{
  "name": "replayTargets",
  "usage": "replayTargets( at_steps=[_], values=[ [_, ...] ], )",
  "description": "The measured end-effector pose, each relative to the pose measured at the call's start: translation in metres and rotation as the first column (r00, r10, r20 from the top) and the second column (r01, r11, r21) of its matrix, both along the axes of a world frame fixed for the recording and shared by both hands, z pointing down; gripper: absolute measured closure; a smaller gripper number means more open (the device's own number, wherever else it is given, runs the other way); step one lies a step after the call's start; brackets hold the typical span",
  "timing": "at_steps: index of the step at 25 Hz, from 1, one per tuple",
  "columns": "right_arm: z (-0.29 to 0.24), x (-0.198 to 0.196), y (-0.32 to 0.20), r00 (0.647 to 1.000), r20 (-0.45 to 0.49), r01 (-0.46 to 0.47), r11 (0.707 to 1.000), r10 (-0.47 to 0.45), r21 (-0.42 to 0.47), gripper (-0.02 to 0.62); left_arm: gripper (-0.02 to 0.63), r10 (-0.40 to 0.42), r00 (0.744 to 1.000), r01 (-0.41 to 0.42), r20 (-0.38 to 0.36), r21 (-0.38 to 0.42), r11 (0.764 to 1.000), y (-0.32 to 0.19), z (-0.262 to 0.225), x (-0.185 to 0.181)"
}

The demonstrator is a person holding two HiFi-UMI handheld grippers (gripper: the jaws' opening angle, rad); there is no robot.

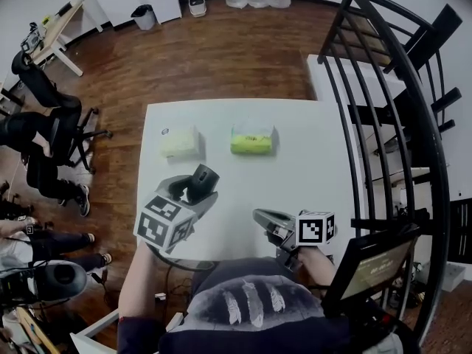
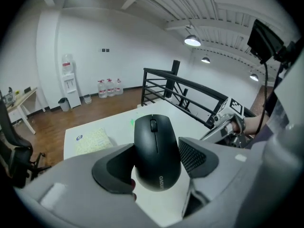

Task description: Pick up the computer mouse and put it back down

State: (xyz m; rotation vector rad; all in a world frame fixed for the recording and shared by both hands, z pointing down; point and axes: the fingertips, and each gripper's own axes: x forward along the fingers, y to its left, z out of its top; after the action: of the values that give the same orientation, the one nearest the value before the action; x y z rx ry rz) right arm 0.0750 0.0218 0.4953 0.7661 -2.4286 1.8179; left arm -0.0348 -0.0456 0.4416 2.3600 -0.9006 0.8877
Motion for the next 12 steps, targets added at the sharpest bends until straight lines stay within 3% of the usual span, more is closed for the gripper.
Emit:
replayTargets(
  at_steps=[7,12],
  values=[
    [0.0,0.003,0.007,1.0,0.015,-0.002,1.0,0.002,-0.001,0.592,0.295,-0.011,0.996,0.015,-0.089,0.045,0.999,0.021,-0.027,0.004],
    [0.002,-0.002,0.012,1.0,0.009,0.005,1.0,-0.005,-0.002,0.592,0.295,-0.012,0.995,0.02,-0.095,0.084,0.996,0.032,-0.036,-0.003]
  ],
)
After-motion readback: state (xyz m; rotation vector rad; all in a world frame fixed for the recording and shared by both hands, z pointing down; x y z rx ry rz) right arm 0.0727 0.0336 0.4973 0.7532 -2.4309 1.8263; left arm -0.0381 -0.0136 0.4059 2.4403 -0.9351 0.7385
